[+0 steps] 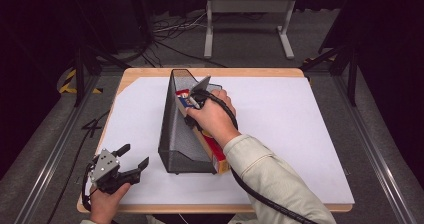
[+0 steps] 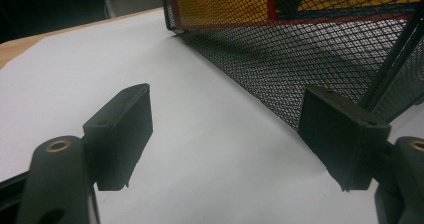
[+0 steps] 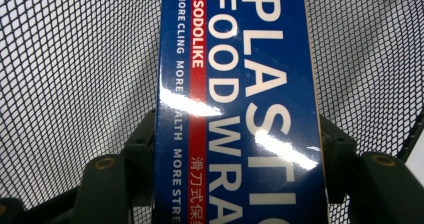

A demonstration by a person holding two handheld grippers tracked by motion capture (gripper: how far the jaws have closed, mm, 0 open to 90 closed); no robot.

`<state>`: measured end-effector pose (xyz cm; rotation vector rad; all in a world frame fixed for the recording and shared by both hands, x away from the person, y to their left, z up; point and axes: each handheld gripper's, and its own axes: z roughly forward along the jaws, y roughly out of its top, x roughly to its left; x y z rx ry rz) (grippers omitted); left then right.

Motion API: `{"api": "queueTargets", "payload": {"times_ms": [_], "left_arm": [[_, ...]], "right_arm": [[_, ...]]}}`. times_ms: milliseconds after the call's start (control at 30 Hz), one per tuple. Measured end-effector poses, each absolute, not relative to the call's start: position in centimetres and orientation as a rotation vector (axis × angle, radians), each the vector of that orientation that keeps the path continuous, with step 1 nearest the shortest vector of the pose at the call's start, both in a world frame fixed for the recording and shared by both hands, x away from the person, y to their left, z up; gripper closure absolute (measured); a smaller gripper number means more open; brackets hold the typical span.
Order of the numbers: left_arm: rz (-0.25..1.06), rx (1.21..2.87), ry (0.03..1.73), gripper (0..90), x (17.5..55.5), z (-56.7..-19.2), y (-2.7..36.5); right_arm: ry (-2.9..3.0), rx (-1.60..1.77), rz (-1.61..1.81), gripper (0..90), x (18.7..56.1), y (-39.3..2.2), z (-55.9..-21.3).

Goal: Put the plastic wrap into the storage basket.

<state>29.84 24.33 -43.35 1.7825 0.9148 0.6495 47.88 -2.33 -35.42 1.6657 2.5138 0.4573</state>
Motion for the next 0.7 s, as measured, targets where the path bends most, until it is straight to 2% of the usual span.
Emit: {"api": "queueTargets", "payload": {"times_ms": [200, 233, 433, 700], "left_arm": [[0.648, 1.778, 0.914, 22.7, 29.8, -43.3, 24.3], [0.647, 1.778, 0.912, 22.7, 29.8, -43.3, 24.3], [0.645, 1.787, 0.908, 22.7, 29.9, -43.4, 24.1], [0.644, 1.788, 0.912, 22.7, 29.8, -43.4, 24.2]], "right_arm": [[2.496, 1.666, 0.496, 34.0, 47.8, -2.5, -35.3], [2.497, 1.669, 0.525, 29.8, 47.8, -2.6, -35.2], [2.485, 1.640, 0.636, 21.9, 47.3, -3.5, -34.3], [2.448, 1.587, 0.757, 19.5, 46.7, -5.1, -32.5]]}}
